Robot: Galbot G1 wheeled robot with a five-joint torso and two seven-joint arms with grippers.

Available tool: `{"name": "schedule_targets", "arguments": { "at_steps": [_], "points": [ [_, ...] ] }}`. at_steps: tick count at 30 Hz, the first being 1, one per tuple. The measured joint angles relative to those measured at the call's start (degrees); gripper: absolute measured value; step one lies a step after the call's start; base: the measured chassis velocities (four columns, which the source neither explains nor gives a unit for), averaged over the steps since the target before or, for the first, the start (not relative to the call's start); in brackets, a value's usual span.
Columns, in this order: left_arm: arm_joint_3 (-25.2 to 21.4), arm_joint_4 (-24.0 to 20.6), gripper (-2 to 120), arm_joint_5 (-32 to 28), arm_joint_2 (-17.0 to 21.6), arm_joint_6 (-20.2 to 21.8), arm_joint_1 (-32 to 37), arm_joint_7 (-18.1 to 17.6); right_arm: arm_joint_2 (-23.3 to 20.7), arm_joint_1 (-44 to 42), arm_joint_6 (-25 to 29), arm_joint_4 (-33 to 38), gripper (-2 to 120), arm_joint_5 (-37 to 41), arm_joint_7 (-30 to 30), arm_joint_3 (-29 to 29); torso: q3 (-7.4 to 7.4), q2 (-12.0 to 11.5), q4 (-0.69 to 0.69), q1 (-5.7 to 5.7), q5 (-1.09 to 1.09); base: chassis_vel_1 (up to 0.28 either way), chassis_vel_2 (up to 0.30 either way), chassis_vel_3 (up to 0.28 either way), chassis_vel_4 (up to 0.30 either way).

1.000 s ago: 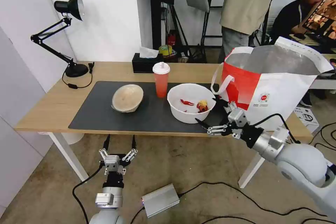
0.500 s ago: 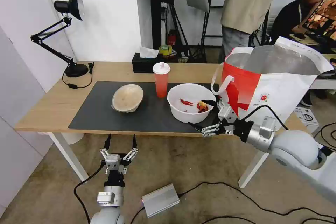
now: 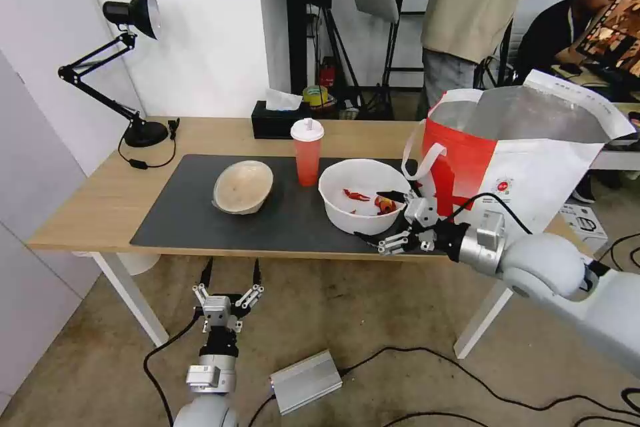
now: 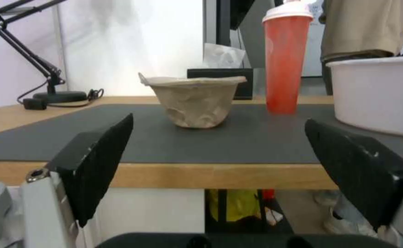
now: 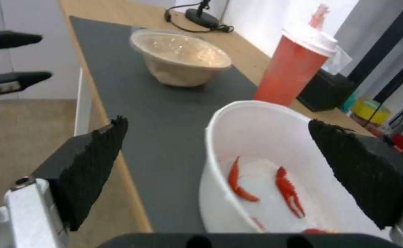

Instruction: Pick up the trash from the table and place it into the takeout bag.

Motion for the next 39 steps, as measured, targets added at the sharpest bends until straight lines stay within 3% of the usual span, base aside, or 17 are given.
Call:
{"name": "schedule_targets", "arguments": {
  "at_steps": [8,39],
  "points": [
    [0.0,0.79,100,-0.19,0.07,-0.07,-0.45,0.25,0.92,4.25,-0.24,-2.07,100,0.96,-0.38,-3.49,0.0,0.0,0.0,0.0,0.0,0.0,0.0,0.0,0.0],
    [0.02,2.6,100,-0.28,-0.27,-0.4,-1.41,0.46,3.92,2.45,-0.1,-6.95,100,-1.36,-2.08,-4.04,0.0,0.01,0.0,-0.01,0.0,0.0,0.0,0.0,0.0]
  ]
}}
